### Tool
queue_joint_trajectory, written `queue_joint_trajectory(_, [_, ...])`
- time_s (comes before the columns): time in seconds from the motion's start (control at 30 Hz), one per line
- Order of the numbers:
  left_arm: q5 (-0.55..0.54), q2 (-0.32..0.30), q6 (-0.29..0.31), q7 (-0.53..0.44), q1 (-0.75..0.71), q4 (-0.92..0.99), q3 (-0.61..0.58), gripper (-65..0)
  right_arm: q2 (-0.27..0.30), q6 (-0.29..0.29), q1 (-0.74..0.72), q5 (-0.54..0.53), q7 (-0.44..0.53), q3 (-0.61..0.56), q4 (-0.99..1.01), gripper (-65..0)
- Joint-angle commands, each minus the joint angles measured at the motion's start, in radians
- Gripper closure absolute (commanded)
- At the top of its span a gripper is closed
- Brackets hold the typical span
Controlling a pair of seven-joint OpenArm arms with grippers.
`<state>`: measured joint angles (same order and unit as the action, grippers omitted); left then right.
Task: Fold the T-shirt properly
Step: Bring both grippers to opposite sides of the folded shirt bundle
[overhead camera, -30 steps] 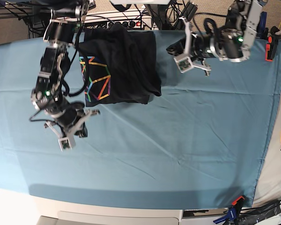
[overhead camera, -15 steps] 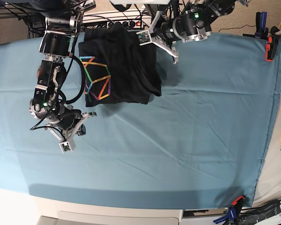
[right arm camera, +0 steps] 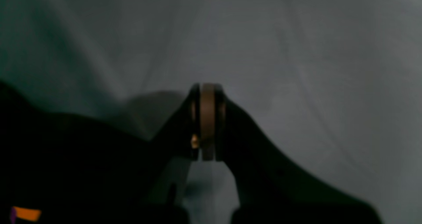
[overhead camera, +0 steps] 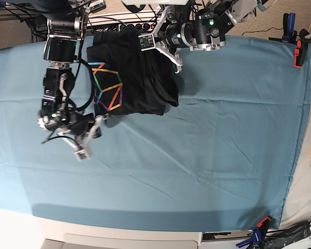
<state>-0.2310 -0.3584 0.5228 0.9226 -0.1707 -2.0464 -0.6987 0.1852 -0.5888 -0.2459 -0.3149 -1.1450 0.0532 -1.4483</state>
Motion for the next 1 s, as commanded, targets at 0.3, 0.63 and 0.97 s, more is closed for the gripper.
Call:
queue_joint_trajectory(0.3, [-0.356,-0.182,0.175,0.043,0.048,-0.013,-0.012,0.0,0.009,-0.001,-0.023,0.019,0.021,-0.164,-0.016,0.0])
queue_joint_trajectory(0.63, [-0.534,-0.216,0.175,0.117,0.195,-0.011,-0.013,0.0,0.009,-0.001,-0.02,0.021,0.016,-0.164,-0.016,0.0])
queue_joint_trajectory(0.97, [-0.534,-0.195,0.175,0.045,0.253,0.09,-0.013,0.0,0.008,-0.001,-0.02,0.02,0.024,-0.164,-0.016,0.0])
